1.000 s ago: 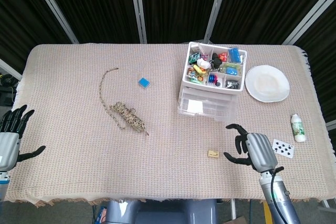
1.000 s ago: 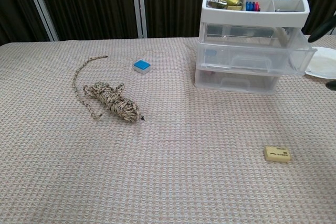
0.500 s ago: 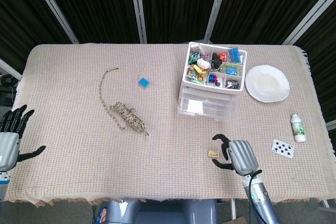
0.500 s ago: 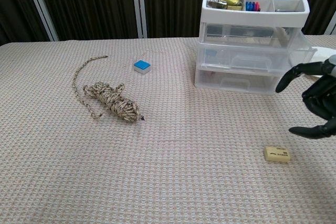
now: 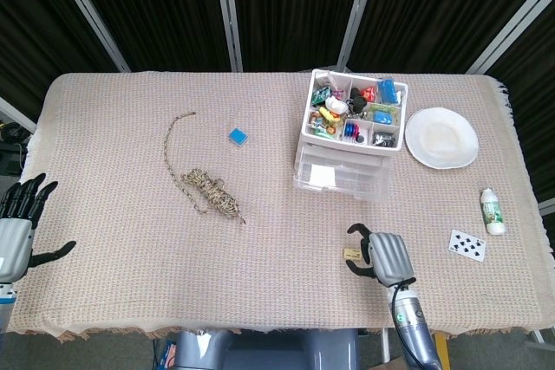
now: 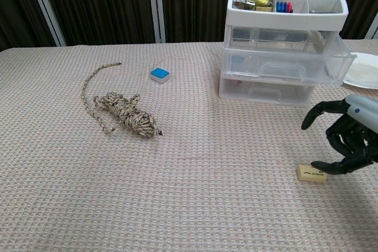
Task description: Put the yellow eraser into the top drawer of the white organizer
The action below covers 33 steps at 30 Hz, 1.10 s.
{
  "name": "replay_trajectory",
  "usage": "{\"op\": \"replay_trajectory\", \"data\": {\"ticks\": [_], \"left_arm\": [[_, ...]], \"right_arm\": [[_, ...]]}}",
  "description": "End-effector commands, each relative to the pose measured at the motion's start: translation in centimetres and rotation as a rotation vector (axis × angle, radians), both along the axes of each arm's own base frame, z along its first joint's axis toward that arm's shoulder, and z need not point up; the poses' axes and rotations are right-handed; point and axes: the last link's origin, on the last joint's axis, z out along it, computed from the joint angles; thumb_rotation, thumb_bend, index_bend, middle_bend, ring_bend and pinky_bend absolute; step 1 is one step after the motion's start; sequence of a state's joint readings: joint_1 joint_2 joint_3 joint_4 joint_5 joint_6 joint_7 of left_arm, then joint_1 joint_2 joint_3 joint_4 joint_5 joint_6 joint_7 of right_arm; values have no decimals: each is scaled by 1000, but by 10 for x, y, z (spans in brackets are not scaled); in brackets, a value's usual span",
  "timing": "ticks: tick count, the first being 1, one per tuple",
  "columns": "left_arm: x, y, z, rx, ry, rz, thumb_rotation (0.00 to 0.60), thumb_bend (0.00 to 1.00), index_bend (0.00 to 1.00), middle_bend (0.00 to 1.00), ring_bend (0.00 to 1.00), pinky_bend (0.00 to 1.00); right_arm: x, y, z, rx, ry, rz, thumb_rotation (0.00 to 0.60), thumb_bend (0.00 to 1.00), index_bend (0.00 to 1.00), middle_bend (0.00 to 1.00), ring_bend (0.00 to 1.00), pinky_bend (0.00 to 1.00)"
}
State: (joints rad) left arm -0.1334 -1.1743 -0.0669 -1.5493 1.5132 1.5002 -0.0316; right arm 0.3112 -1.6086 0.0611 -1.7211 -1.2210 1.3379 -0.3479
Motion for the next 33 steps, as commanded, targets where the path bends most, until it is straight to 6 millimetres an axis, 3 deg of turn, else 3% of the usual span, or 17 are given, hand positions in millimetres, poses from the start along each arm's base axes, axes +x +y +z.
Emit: {"op": "replay_trajectory", "data": {"ticks": [1,9,33], "left_arm": [[0,0,0,0,0,0,600,1,92,0,0,0],[0,0,0,1,0,0,600,1,92,0,0,0],[0,0,0,1,-2,2,600,1,96,0,0,0]], "right_arm": [[-4,1,-8,8,20,-13,600,129,392,816,780,684],[-12,2,-18,11,29,-47,600,132,451,817,782,684],[-26,-4,-33,26,64,-104,600,188,454,819,783,684]]}}
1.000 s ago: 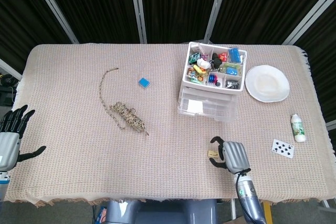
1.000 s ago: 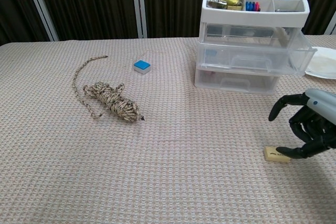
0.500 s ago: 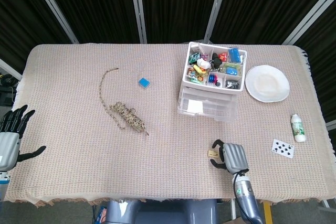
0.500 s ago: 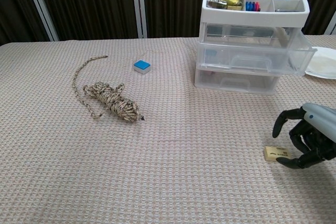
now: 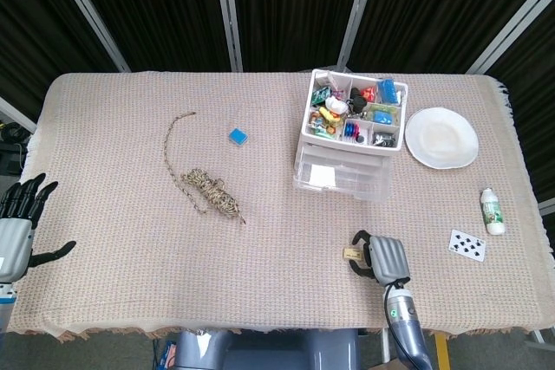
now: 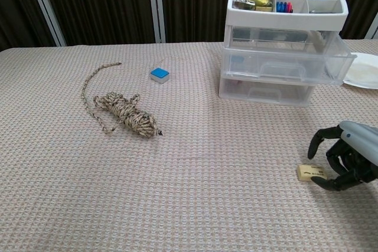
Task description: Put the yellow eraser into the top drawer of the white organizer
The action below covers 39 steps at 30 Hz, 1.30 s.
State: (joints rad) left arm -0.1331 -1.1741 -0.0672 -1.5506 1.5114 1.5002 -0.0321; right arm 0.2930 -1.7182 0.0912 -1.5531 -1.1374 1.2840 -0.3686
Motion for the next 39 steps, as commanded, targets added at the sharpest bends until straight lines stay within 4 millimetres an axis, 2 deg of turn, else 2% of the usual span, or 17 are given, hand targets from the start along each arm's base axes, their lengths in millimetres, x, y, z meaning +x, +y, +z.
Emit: {"op": "replay_trajectory", "data": {"ticks": [1,13,18,22,32,36,39], "left_arm": [[0,0,0,0,0,0,600,2,95,0,0,0],[0,0,0,-1,-3,2,600,1,97,0,0,0],[0,0,0,-1,-3,3,600,1,96,0,0,0],[0,0,0,-1,-4,3,600,1,95,0,0,0],[0,0,0,-2,-7,1,600,2,96,0,0,0],[0,0,0,-1,-7,1,600,2,96,0,0,0],[0,0,0,0,-7,1,600,2,96,0,0,0]], "right_arm": [[-1,0,-2,4,5,-5,600,190,454,819,783,684],[-7,-2,-7,14,17,-32,600,209,458,819,783,684],[-7,-2,-8,14,16,-34,600,229,551,820,784,684],[-2,-2,-4,-13,-11,-18,600,232,580,822,786,684],[11,-1,30,-138,-169,-33,600,231,597,822,786,684],[11,-1,41,-176,-180,-40,600,231,597,822,787,684],[5,-5,58,-230,-215,-75,600,231,597,823,786,684]]}}
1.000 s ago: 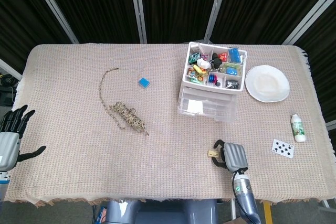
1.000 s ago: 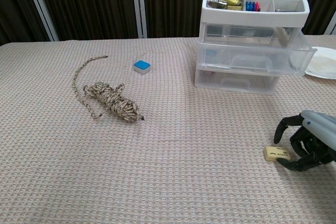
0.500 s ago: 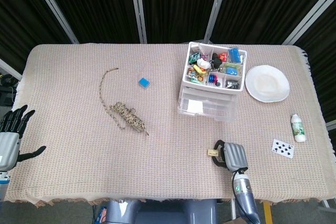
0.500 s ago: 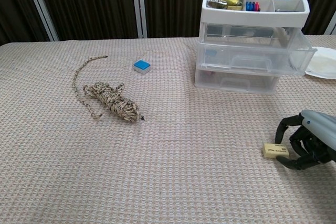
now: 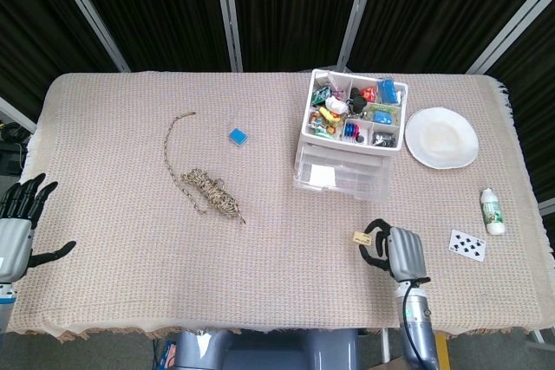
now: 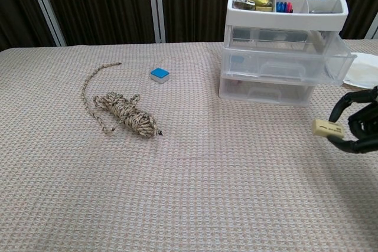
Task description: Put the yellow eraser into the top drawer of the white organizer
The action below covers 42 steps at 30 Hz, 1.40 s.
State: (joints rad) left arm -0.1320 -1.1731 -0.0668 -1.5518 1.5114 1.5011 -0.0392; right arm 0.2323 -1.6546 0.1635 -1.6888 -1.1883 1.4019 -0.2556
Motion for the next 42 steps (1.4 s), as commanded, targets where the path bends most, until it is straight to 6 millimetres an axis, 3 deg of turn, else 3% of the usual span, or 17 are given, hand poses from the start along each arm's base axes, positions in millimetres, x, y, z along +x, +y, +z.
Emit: {"op": "replay_trajectory", "data": {"ticks": [1,8,18,26,42], "left_arm": [[0,0,0,0,0,0,600,1,96,0,0,0],[0,0,0,0,1,0,600,1,95,0,0,0],[0,0,0,0,2,3,600,1,95,0,0,0],[0,0,0,-1,2,1,600,1,97,0,0,0],[0,1,0,-3,2,3,600,3,98,0,0,0]], "right_arm": [[-6,-3,16,-46,-49,-43,600,230,597,823,786,684],[-16,-11,42,-108,-110,-105,600,231,596,823,786,684],[11,-17,79,-196,-179,-31,600,231,592,822,786,684],[29,-23,85,-201,-171,21,600,231,591,823,786,684],[46,-75,93,-197,-73,57,600,231,590,822,786,684]]}}
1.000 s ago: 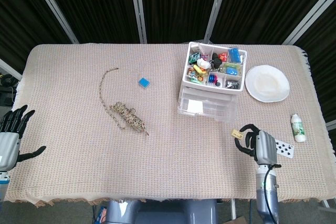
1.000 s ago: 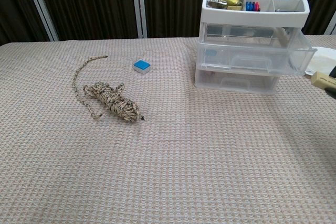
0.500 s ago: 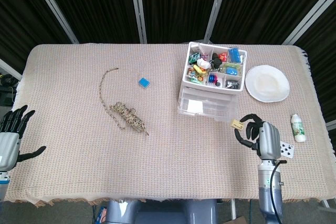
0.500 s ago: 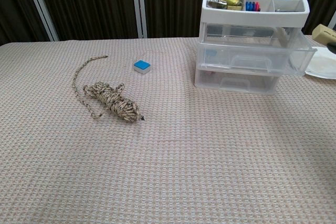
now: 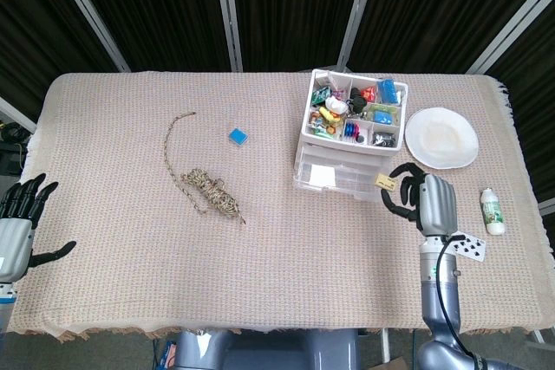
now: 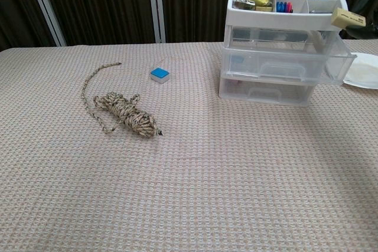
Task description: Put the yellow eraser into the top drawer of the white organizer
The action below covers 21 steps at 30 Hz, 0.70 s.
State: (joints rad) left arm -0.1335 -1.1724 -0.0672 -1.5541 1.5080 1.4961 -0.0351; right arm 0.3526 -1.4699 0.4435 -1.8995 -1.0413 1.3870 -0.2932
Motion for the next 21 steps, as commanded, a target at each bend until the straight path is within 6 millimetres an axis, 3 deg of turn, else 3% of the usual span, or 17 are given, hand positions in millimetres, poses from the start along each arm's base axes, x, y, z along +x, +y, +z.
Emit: {"op": "replay_trajectory", "data": {"ticks": [1,8,21], "left_arm": [[0,0,0,0,0,0,600,4,98,0,0,0],[0,0,0,-2,-2,0,600,3,97,0,0,0],[0,0,0,-8,-6,0,600,4,97,0,0,0]], "right_arm": [[4,-8,1,3,28,6,600,230,590,822,786,684],[17,-23,-5,23,68,8,600,218,583,822,786,684],[34,-24,-20,60,75,25,600,136,496,820,786,684]]}}
